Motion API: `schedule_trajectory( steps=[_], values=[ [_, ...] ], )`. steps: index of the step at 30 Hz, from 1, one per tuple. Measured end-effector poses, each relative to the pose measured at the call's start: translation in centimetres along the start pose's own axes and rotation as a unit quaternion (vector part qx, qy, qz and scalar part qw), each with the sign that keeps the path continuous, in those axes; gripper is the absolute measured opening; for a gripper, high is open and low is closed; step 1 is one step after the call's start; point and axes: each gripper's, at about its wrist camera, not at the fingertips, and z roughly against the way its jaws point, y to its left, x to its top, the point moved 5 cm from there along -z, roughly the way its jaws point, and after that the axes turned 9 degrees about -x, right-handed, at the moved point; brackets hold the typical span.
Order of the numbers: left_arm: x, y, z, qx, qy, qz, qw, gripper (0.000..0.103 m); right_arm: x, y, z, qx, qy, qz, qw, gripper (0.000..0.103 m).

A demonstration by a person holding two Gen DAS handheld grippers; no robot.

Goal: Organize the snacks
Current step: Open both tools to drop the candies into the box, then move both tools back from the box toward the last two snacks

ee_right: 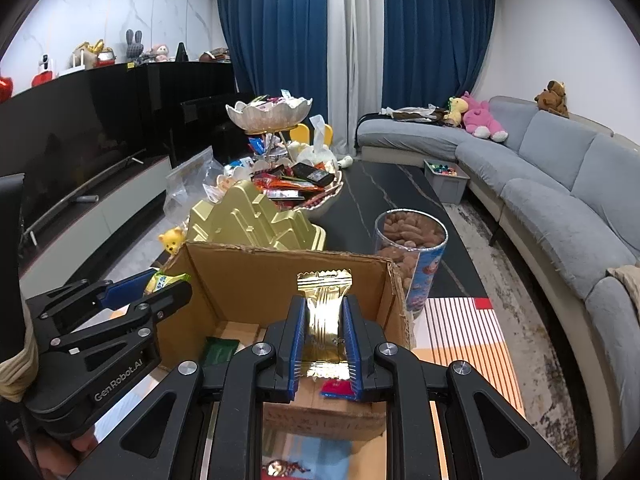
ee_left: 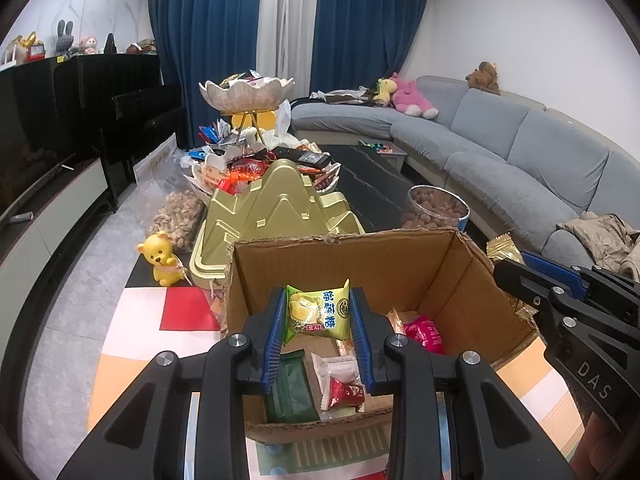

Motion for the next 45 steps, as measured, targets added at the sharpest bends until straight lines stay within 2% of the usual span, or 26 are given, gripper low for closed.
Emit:
schedule_trajectory(
  steps=[4,10,11,13,15,18,20,22,45],
  values=[
    [0.0,0.2,-0.5,-0.001,0.005,0.001,1.0000,0.033,-0.2,0.3,-0.6,0.005,0.007,0.004,1.000,0.020],
    [-0.2,0.4,-0.6,0.009,0.006,0.000,0.9999,0.042,-0.3,0.7,-0.9,0.008,0.009,0.013,1.000,0.022],
    [-0.2,0.5,-0.6,0.009,0.005,0.001,0.9999,0.046,-0.3,0.7,-0.9,0.007,0.008,0.014,1.000,0.025],
    [-0.2,0.5,-0.5,0.009,0.003,0.001,1.0000,0.054,-0.3,0.6,-0.6,0.004,0.004,0.013,1.000,0.052],
    [-0.2,0.5,-0.1,0.014,-0.003,0.000,0.9999,0.060,-0.2,0.4,-0.3,0.000,-0.004,0.009,1.000,0.065],
    [-0.1,0.6,0.4,0.020,-0.008,0.000,0.9998,0.072,0.1,0.1,0.4,-0.010,-0.019,0.009,1.000,0.067],
    [-0.1,0.7,1.0,0.026,-0.015,0.003,0.9995,0.083,0.2,0.0,0.6,-0.012,-0.020,0.008,1.000,0.073],
    [-0.1,0.9,1.4,0.032,-0.020,0.006,0.9993,0.088,0.1,-0.3,1.0,-0.016,-0.024,0.004,1.000,0.077],
    [-1.6,-1.1,5.2,0.026,-0.024,0.007,0.9994,0.094,-0.9,-1.9,5.0,-0.033,-0.033,-0.008,0.999,0.079]
  ],
)
